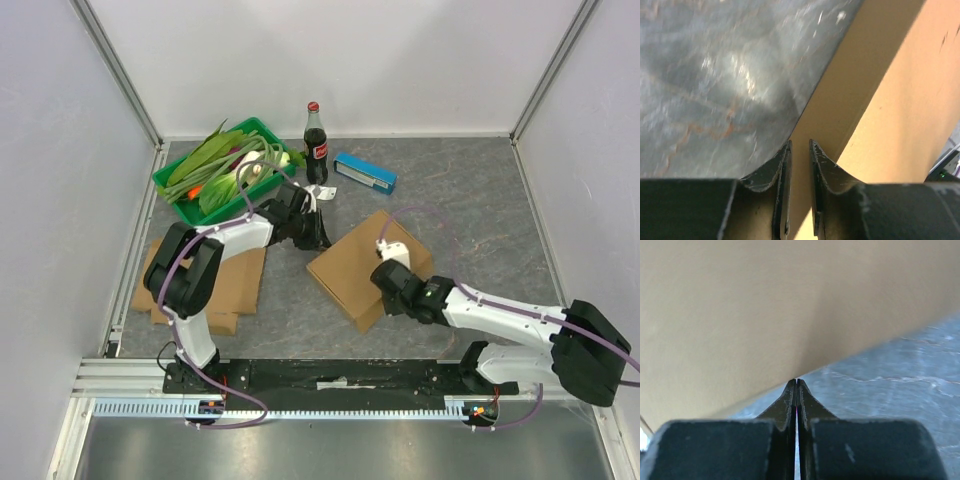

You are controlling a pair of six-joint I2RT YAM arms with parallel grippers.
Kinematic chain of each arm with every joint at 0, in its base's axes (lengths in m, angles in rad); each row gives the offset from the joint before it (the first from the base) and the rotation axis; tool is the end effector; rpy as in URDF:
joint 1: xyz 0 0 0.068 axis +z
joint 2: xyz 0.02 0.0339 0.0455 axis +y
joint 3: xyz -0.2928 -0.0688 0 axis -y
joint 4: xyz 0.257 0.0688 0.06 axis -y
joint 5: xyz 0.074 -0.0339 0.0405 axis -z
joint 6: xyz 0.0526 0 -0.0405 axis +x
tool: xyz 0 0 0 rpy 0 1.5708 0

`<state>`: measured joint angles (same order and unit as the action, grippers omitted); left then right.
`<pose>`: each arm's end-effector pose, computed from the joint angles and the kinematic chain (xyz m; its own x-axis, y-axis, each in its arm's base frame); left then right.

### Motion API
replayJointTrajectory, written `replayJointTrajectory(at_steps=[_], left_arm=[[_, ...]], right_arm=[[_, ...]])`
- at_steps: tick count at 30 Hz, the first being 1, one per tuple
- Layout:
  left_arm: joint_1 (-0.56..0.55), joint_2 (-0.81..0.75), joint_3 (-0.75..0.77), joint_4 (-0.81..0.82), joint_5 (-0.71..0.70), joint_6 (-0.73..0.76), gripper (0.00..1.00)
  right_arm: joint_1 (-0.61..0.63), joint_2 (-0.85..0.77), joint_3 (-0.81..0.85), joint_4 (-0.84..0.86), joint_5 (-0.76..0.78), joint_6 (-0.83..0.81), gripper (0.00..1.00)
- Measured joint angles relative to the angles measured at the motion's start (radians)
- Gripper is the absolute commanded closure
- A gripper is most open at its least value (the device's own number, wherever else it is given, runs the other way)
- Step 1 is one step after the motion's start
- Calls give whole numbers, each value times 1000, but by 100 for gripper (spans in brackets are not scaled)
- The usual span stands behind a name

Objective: Fold the paper box

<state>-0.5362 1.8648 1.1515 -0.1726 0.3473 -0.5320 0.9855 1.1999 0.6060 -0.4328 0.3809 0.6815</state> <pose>0.3489 -0.2282 0.1753 -0.9113 -0.0133 -0.4114 0.2358 0.8025 -0.5481 0.1401 0.1759 0.1872 -0.7876 -0.1298 -0.6024 -0.2206 0.9721 0.0791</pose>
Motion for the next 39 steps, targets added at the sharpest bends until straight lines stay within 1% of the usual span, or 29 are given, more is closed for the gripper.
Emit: replayJointTrajectory(at_steps=[3, 6, 9, 11, 14, 20, 24, 29, 31, 34, 36, 39], left_arm=[[-2, -75, -104, 11, -8, -7, 70], [-17, -129, -156, -9, -19, -18, 69], [-39, -148, -161, -28, -36, -18, 71], [-45, -151, -161, -29, -35, -21, 74], [-54, -151, -166, -26, -33, -28, 75], [-64, -151, -196, -11, -55, -34, 76], [-70, -153, -221, -10, -63, -36, 76], [-77, -158, -237, -12, -62, -36, 76], [-78, -158, -237, -11, -62, -36, 76], [-78, -158, -237, -12, -60, -36, 76], [-78, -158, -237, -12, -59, -36, 77], [-78, -158, -237, -11, -59, -36, 79]], right_arm=[[-109, -13, 3, -39, -9, 32, 100], [-141, -42, 8, -98, -16, 85, 100], [-139, -138, 0, -138, -58, 145, 100], [-138, -220, -15, -140, -91, 189, 100], [-122, -277, -46, -131, -127, 249, 100], [-39, -284, -60, -136, -118, 348, 100], [-23, -293, -61, -156, -111, 389, 100], [-16, -348, -61, -327, -88, 392, 100], [-16, -385, -65, -355, -95, 393, 100], [-11, -385, -105, -324, -131, 404, 100], [-5, -351, -147, -291, -168, 417, 100], [8, -277, -161, -245, -204, 431, 100]])
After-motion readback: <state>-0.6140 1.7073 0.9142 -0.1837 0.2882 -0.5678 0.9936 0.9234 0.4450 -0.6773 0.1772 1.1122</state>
